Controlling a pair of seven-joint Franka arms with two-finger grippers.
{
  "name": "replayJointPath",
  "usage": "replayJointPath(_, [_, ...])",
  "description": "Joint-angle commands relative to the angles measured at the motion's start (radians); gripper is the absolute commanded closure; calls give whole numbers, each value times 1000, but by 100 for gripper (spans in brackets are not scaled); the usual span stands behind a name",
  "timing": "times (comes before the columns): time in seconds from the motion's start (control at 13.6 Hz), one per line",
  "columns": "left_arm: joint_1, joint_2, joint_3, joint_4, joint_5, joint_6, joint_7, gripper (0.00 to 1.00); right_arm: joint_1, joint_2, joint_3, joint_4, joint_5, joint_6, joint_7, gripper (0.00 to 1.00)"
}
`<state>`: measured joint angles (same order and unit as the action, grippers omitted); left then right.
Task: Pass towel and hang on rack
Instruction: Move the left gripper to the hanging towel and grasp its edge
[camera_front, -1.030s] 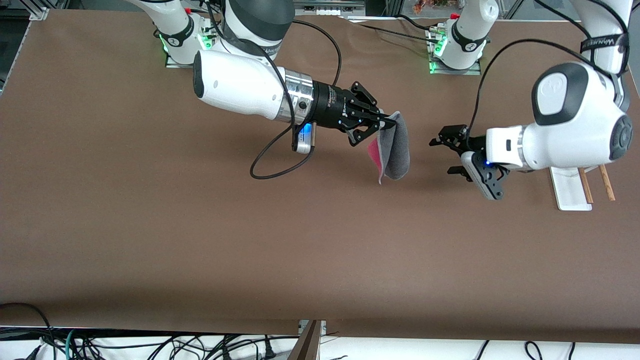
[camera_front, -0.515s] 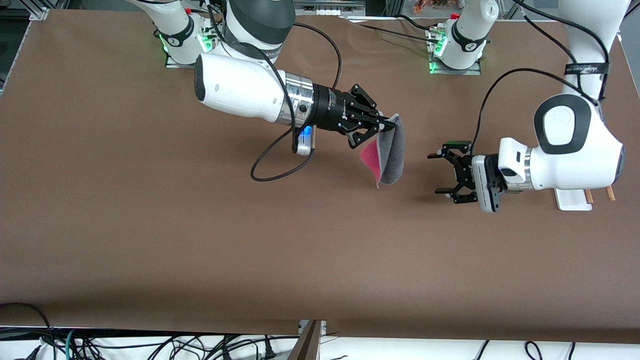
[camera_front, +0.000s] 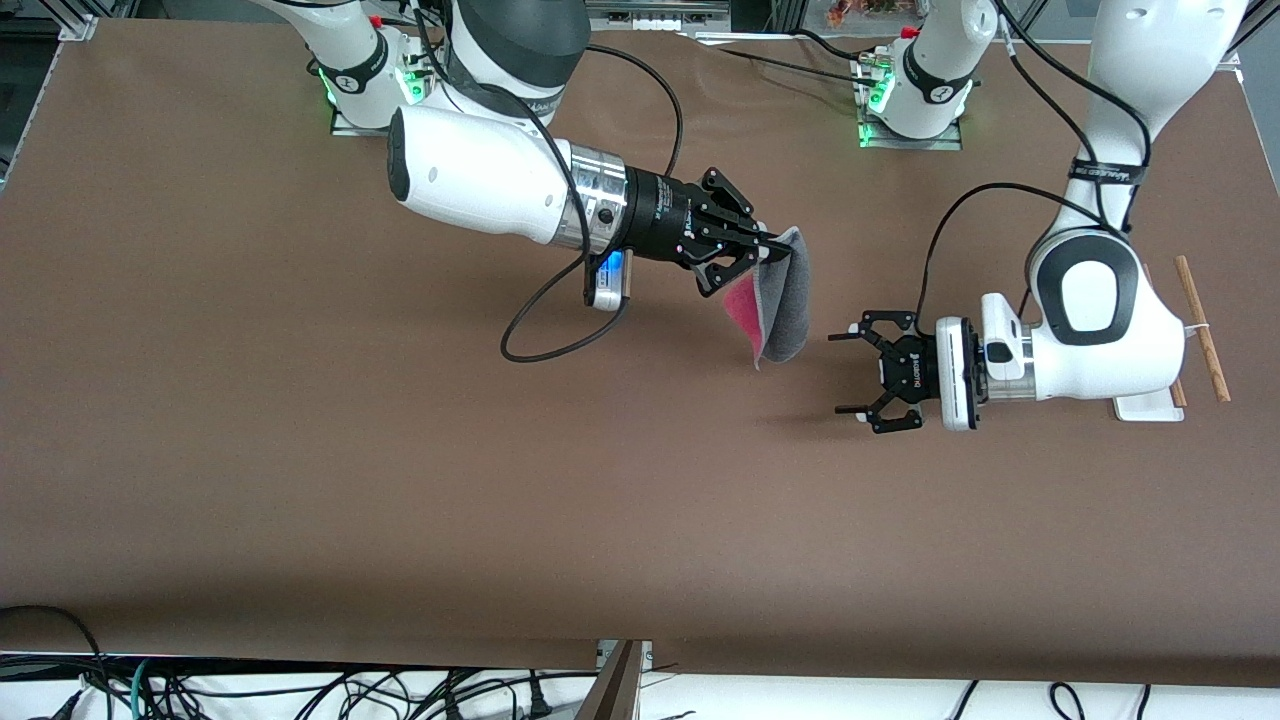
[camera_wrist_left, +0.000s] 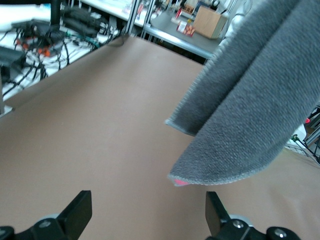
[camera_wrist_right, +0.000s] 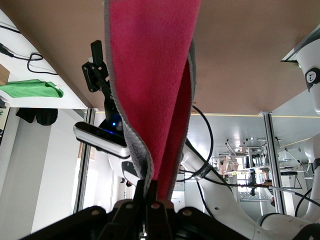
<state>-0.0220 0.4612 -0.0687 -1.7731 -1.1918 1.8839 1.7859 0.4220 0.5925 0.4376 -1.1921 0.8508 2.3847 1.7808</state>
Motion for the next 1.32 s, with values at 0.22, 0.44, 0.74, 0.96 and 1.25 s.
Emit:
replayJointPath(0.22, [-12,16,-16,-81,-207,6,343,0,6,6,0,22,8,2,5,100])
replayJointPath(0.44, [-12,23,-36,-127,-293,-60,458,0,6,4,-2,22,7,-1,5,100])
replayJointPath(0.74, [-12,36,-54,-152,-316,-84,532,14,4,4,-2,22,7,-4,3,100])
replayJointPath(0.96, [-10,40,-57,-150,-322,-100,596,90,4,4,-2,22,7,-4,5,100])
replayJointPath(1.25, [-6,42,-57,-152,-322,-106,604,100,3,3,-2,22,7,-4,3,100])
